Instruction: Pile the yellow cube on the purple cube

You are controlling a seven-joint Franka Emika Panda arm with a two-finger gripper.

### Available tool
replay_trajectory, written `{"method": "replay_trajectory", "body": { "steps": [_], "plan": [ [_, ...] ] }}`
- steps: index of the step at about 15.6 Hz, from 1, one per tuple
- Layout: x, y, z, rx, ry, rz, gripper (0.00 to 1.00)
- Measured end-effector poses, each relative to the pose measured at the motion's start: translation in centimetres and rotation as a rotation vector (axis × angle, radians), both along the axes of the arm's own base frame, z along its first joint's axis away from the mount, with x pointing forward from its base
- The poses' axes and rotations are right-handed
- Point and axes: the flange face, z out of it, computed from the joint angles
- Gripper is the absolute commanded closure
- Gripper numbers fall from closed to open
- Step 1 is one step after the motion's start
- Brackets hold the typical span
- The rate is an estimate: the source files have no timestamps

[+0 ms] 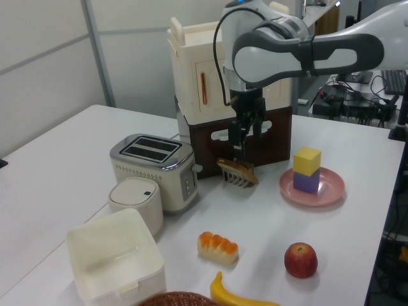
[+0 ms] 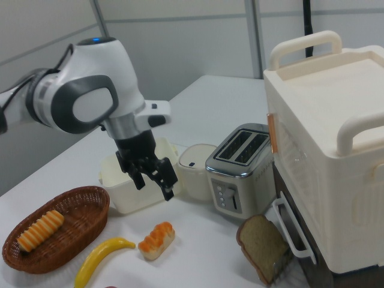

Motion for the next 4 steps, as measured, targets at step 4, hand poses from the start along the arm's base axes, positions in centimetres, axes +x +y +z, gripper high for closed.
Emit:
{"method": "replay_trajectory", "body": {
  "steps": [4],
  "plan": [
    [-0.3,0.2,1.7,0.000,-0.013,-0.020,0.00]
  ]
}}
